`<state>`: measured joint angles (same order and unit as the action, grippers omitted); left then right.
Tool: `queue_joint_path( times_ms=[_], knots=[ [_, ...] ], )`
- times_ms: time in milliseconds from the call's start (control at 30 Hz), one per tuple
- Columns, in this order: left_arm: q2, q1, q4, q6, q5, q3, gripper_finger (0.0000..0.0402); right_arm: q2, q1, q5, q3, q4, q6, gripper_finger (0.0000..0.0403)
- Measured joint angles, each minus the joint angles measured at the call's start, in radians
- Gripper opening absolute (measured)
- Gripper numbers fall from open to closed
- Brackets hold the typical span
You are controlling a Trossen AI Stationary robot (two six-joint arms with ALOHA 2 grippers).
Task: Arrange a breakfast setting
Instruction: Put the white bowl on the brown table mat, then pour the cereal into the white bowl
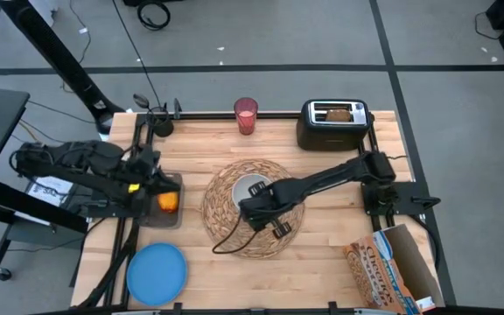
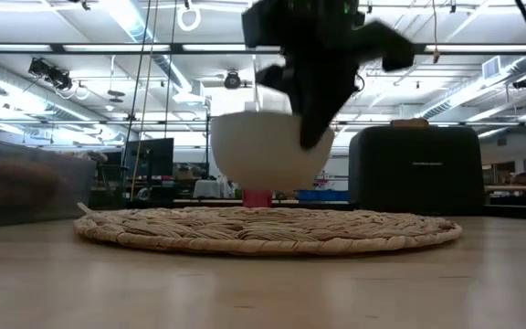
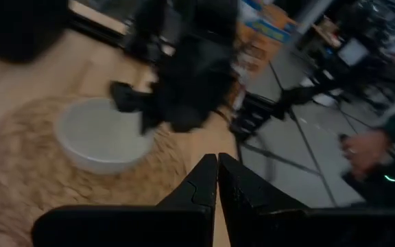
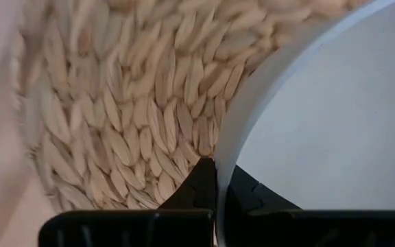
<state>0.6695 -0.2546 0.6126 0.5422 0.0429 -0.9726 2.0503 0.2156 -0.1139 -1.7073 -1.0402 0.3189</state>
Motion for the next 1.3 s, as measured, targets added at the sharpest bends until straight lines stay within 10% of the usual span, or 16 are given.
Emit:
queue_joint_path(
  times_ms=[533, 967, 1300],
  knots=[
    [0.114, -0.214, -0.002, 0.108, 0.058, 0.001, 0.0022, 0.082, -0.002, -0.015, -0.001, 0.012, 0.081, 0.0036],
    [0.123, -0.234, -0.009, 0.091, 0.188, 0.002, 0.0022, -0.025, 0.027, 0.026, -0.011, 0.000, 0.012, 0.0141],
    [0.145, -0.220, -0.023, 0.049, 0.403, 0.001, 0.0023, -0.287, 0.043, -0.049, -0.012, -0.010, -0.356, 0.0154]
  ],
)
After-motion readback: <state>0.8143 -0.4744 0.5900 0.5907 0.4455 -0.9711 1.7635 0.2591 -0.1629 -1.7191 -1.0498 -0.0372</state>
